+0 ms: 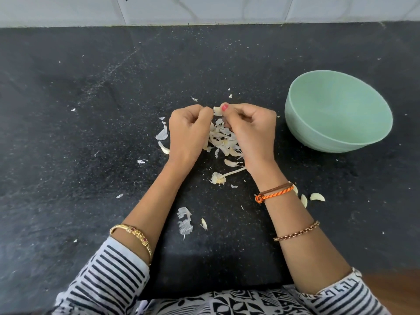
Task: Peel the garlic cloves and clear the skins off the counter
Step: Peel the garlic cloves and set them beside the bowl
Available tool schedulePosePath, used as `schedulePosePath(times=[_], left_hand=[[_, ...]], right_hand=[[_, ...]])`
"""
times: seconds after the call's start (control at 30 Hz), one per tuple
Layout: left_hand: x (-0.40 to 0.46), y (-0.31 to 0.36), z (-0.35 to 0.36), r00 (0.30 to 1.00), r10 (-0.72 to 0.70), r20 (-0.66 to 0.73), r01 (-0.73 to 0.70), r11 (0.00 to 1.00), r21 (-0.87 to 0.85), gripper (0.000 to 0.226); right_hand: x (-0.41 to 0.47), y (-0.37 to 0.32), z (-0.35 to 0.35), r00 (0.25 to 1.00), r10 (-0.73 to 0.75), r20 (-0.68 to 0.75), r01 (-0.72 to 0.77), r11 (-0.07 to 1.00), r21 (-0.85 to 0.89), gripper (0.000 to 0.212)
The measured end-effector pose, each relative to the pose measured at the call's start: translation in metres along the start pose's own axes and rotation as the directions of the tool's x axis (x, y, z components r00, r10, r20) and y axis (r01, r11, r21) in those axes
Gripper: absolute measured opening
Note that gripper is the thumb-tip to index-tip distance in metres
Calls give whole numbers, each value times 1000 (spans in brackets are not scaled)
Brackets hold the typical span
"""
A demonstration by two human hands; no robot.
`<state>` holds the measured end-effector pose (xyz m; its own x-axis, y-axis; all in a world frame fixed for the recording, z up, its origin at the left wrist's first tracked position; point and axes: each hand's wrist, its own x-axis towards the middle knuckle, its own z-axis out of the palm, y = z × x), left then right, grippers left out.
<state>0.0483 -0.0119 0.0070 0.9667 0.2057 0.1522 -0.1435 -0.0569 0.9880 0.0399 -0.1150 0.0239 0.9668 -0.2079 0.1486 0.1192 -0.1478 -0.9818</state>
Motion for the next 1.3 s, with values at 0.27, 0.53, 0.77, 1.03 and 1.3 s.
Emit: schedulePosePath(times=[0.27, 0.53, 0.77, 1.03, 1.3], left_hand=[[5, -3, -8, 986, 132, 100, -130, 991, -21, 10], [2, 1, -8, 985, 129, 117, -131, 991, 12, 12], [2, 3, -4, 998, 46, 40, -45, 999, -10, 23], [1, 5, 2, 991, -132, 33, 136, 975, -179, 31], [5, 5, -5, 987, -146, -59, 135, 977, -166, 29]], right_hand=[[5, 1, -6, 999, 3, -54, -3, 1000, 7, 9], [6, 4, -8, 999, 13, -48, -13, 1000, -9, 5], [6, 6, -6, 998, -45, -33, 43, 998, -53, 4], [6, 2, -8, 999, -8, 40, 5, 998, 57, 12], [7, -7, -15, 988, 97, 116, -122, 966, 229, 27]])
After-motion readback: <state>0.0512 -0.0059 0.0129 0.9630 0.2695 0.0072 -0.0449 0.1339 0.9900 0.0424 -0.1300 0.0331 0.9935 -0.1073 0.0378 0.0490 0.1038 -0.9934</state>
